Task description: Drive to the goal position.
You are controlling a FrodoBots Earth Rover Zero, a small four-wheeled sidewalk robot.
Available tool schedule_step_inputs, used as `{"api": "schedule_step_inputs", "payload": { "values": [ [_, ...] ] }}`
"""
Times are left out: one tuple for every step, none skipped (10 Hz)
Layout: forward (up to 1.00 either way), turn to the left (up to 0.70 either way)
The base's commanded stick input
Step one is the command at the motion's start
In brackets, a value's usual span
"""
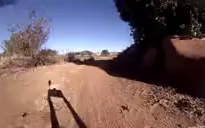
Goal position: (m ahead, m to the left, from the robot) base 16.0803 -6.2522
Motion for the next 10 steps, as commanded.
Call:
{"api": "schedule_step_inputs", "payload": {
  "values": [
    [0.5, 0.0],
    [0.5, 0.0],
    [0.5, 0.0],
    [0.5, 0.0],
    [0.5, 0.0],
    [0.5, 0.0],
    [0.5, 0.2],
    [0.5, 0.47],
    [0.5, 0.5],
    [0.5, 0.23]
  ]
}}
